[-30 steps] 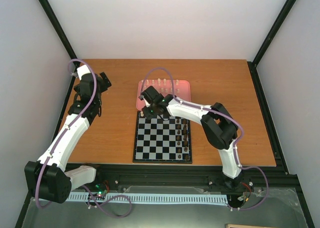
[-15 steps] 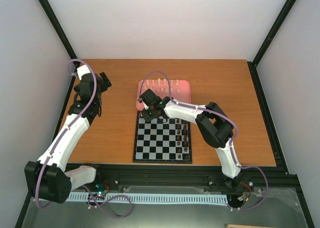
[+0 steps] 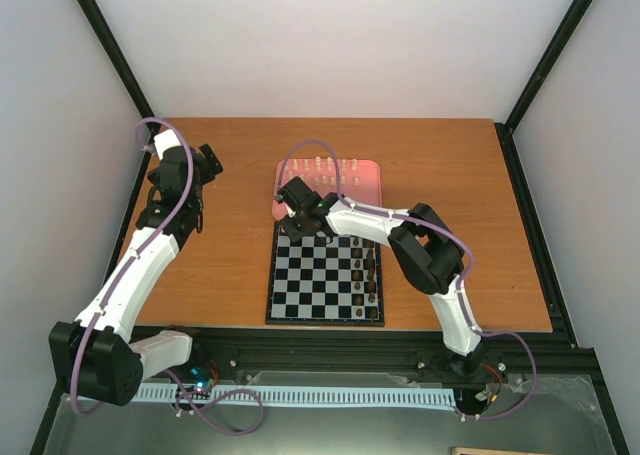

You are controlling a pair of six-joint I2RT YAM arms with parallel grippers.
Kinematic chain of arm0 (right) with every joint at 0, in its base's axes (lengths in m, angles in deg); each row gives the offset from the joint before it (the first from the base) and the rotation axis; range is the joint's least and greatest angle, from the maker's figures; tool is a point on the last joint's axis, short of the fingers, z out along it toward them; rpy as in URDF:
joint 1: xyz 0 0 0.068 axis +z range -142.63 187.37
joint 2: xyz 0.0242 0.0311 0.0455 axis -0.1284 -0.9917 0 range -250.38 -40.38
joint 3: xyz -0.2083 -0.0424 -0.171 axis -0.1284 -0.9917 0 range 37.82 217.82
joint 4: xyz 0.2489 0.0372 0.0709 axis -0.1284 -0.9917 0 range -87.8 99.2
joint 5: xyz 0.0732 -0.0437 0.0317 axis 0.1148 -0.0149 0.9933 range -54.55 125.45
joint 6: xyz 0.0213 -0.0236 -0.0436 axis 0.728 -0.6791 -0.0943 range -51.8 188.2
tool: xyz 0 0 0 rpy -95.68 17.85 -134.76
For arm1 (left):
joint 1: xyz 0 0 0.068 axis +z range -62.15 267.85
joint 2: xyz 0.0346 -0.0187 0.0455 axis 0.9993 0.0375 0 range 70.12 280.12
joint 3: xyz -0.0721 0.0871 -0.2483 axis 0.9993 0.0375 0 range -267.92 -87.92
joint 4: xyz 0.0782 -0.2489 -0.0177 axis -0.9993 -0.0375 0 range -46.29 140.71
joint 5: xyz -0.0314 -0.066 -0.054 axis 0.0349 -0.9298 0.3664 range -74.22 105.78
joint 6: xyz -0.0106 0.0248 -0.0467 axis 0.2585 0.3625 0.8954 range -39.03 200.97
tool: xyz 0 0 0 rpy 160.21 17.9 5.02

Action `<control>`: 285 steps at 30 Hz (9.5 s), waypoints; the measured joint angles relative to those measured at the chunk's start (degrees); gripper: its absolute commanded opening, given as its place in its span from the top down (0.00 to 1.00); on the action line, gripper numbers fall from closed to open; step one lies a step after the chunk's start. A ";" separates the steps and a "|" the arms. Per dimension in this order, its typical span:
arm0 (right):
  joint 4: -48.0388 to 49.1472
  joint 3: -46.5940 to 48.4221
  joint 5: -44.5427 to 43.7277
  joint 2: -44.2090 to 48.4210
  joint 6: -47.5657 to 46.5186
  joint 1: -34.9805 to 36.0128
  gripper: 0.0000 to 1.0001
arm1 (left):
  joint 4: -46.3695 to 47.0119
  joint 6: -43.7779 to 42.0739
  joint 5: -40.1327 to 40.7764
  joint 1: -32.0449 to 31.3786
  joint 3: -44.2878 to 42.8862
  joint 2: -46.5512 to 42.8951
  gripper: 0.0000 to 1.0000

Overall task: Set up the chess pieces on the board
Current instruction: Place the chess piece on the chessboard, then pick up the chess piece from the storage box, then place the chess piece on the chessboard, then pick up the chess piece from the storage box.

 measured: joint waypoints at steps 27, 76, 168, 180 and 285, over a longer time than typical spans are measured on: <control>0.55 -1.60 -2.64 0.70 -0.07 0.00 0.49 | 0.00 0.00 -0.02 0.00 0.00 0.00 0.00; -1.73 24.04 -6.27 -14.32 -1.79 -26.23 0.63 | 0.20 -0.02 0.55 0.00 -0.02 4.26 0.00; -0.63 -4.13 -2.21 9.33 -0.66 8.15 0.97 | 0.04 -0.02 0.63 0.00 -0.02 2.49 0.00; -0.35 -3.02 -2.19 5.66 -0.66 7.93 0.97 | 0.04 -0.02 0.63 0.00 -0.02 2.49 0.00; -4.17 9.40 -4.24 -4.76 -2.64 -23.91 0.53 | 0.02 -0.02 0.44 0.00 -0.15 4.94 0.00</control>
